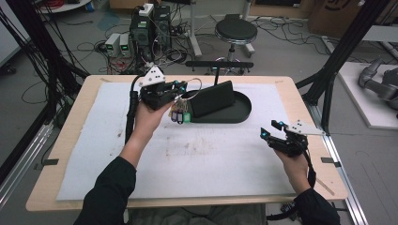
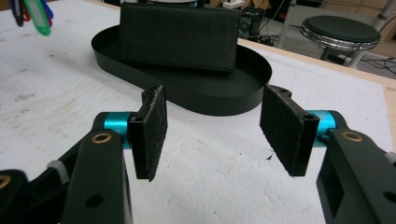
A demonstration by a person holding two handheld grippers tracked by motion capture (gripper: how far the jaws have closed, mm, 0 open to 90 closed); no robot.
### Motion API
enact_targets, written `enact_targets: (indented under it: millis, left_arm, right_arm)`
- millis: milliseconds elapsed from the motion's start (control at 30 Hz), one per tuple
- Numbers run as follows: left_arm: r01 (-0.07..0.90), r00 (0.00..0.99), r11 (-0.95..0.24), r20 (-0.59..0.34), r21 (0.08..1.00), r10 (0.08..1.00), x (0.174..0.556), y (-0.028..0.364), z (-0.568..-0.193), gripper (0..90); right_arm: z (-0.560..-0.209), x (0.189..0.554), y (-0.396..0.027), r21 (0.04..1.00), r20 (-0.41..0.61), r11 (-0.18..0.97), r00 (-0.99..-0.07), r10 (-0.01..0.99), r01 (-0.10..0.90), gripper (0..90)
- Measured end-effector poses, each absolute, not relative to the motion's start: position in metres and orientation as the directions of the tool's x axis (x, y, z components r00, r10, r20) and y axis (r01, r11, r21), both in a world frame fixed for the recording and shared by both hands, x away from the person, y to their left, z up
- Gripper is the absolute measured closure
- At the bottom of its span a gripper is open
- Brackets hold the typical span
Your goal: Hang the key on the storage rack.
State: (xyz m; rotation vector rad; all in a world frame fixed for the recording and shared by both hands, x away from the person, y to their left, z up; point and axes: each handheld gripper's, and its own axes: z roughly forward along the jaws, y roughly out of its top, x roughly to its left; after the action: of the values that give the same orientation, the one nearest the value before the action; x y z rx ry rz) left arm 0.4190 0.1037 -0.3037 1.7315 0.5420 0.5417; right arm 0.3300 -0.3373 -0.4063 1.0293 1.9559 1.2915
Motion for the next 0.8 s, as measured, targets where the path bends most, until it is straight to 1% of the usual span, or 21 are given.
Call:
enact_targets:
  millis: [300, 600, 800]
  left_arm:
    - [0.091, 0.766, -0.193, 0.055, 0.977, 0.640, 0.441, 0.098, -0.299, 86.2]
    - [0.129, 0.747, -0.152, 0.005, 0.980, 0.665, 0.458, 0.096, -0.308, 86.2]
    - [0.133, 0.738, -0.137, -0.006, 0.982, 0.674, 0.465, 0.094, -0.313, 86.2]
  right_arm:
    - [-0.406, 0.329, -0.338, 0.929, -0.041, 0.232, -0.540, 0.840, 0.290, 42.3]
    - [-0.406, 0.329, -0.338, 0.929, -0.041, 0.232, -0.541, 0.840, 0.289, 42.3]
    - [-0.406, 0.329, -0.337, 0.929, -0.046, 0.236, -0.542, 0.839, 0.286, 42.3]
